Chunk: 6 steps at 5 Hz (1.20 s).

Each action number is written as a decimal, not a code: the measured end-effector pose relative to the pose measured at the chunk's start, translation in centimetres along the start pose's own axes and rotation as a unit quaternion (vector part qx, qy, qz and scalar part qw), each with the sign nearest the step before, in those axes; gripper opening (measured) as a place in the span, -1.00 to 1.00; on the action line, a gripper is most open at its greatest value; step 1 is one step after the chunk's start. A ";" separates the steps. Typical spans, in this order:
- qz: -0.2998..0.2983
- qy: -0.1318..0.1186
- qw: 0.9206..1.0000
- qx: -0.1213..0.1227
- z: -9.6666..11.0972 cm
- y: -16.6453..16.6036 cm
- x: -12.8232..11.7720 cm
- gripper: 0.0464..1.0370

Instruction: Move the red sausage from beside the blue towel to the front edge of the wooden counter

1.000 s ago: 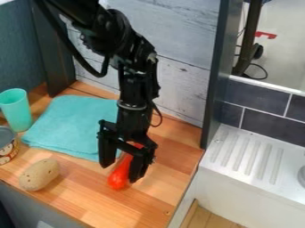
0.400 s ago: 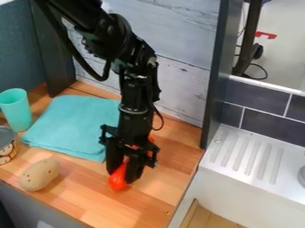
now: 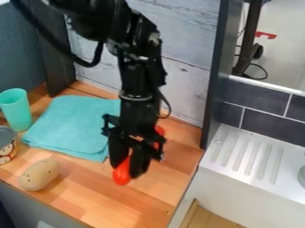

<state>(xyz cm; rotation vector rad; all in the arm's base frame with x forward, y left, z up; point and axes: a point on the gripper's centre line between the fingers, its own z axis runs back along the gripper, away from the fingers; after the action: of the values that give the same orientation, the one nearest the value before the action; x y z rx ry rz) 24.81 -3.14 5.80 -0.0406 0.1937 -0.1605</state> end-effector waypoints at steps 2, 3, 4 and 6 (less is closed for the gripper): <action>-0.028 0.046 0.998 -0.037 -2.8 -3.1 -3.4 -0.01; -0.034 0.060 0.996 -0.053 -4.3 -3.5 -3.9 -0.01; -0.046 0.066 0.995 -0.058 -5.3 -4.2 -3.7 -0.01; -0.044 0.067 0.995 -0.053 -5.3 -4.0 -3.4 -0.01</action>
<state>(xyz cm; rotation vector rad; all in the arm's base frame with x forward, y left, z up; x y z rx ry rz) 19.84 -6.69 1.47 -0.1439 0.3351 -0.2405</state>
